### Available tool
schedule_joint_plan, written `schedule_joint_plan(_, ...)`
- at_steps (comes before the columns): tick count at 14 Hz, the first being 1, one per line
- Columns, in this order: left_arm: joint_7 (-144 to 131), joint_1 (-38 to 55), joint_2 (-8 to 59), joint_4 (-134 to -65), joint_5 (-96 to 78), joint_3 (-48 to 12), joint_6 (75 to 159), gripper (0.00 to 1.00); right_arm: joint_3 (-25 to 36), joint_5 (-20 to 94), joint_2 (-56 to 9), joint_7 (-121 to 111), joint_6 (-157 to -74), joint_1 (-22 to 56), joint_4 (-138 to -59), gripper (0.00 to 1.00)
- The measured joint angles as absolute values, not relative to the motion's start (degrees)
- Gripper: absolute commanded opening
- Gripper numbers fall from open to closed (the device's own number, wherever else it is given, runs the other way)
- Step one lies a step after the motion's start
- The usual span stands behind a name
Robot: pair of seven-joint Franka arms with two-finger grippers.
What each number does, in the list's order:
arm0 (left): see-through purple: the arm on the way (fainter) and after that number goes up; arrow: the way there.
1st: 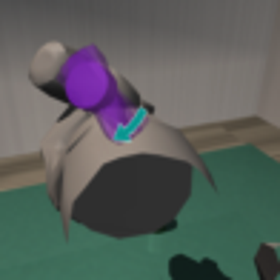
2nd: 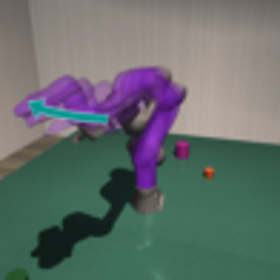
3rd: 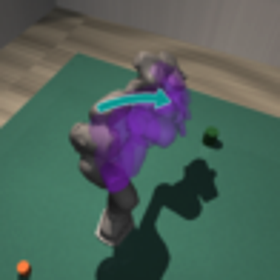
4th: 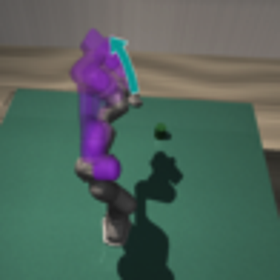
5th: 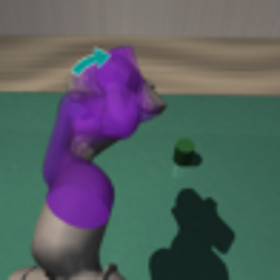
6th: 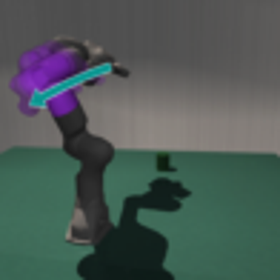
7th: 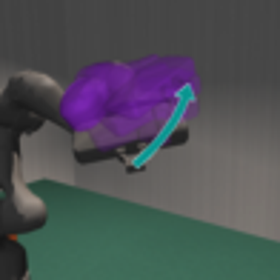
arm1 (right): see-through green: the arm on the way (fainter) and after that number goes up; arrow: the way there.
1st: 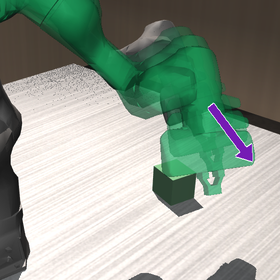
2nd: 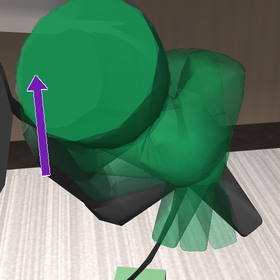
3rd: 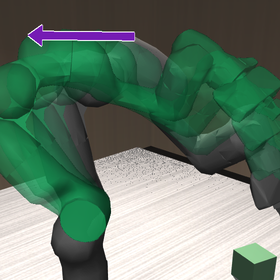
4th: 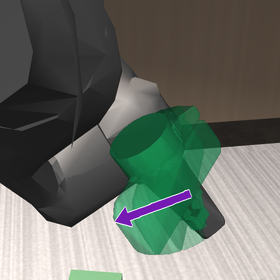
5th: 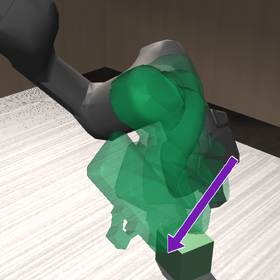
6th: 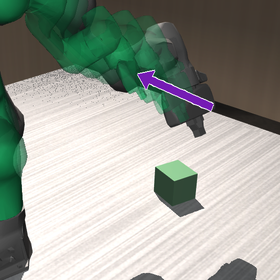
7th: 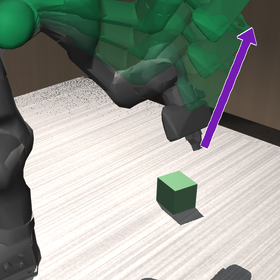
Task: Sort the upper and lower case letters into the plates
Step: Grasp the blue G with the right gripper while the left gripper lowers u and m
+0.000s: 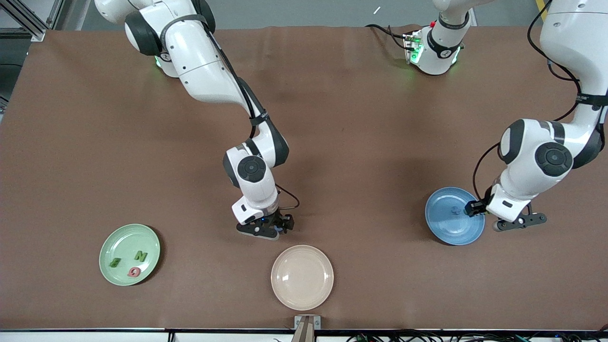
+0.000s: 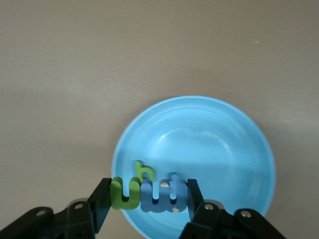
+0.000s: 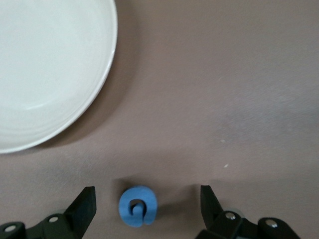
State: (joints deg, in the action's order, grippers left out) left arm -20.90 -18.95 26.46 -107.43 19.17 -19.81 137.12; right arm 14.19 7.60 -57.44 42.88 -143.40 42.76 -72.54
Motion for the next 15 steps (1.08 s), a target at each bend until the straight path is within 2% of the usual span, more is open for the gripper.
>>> schedule_joint_plan(2, -18.9, -20.6, 27.0, -107.5, 19.2, -19.8, 137.1, 0.06, 14.2, 6.3, -58.1, 42.9, -143.9, 43.2, -72.5, 0.72)
schedule_joint_plan(4, -18.0, -21.4, 27.9, -107.5, 19.2, -19.8, 137.1, 0.08, 14.3, 5.3, -58.2, 42.9, -144.1, 43.2, -72.4, 0.57)
schedule_joint_plan(7, -18.0, -21.0, 29.3, -107.1, 19.2, -20.0, 137.1, 0.1, 14.5, 4.5, -58.2, 42.9, -144.1, 43.2, -72.3, 0.28)
schedule_joint_plan(9, -18.0, -20.0, 31.0, -105.9, 19.2, -20.2, 137.2, 0.17, 14.6, 4.3, -58.1, 42.9, -144.1, 43.2, -72.1, 0.1)
schedule_joint_plan(10, -18.0, -19.4, 31.9, -105.1, 19.2, -20.3, 137.2, 0.29, 14.6, 4.3, -58.1, 42.9, -144.0, 43.3, -71.8, 0.04)
schedule_joint_plan(11, -18.0, -18.6, 32.8, -104.4, 19.2, -20.4, 137.2, 0.57, 14.5, 4.3, -58.2, 42.9, -144.0, 43.3, -71.8, 0.03)
schedule_joint_plan(12, -18.0, -17.9, 33.4, -103.6, 19.2, -20.4, 137.2, 0.9, 14.6, 4.3, -58.2, 42.9, -144.0, 43.3, -71.8, 0.02)
schedule_joint_plan(13, -18.1, -17.5, 33.7, -103.1, 19.2, -20.4, 137.2, 1.0, 14.6, 4.3, -58.2, 42.9, -144.0, 43.3, -71.7, 0.01)
schedule_joint_plan(15, -18.1, -17.0, 33.7, -102.1, 19.2, -20.6, 137.1, 1.0, 14.9, 4.3, -58.1, 42.9, -144.0, 43.0, -71.5, 0.0)
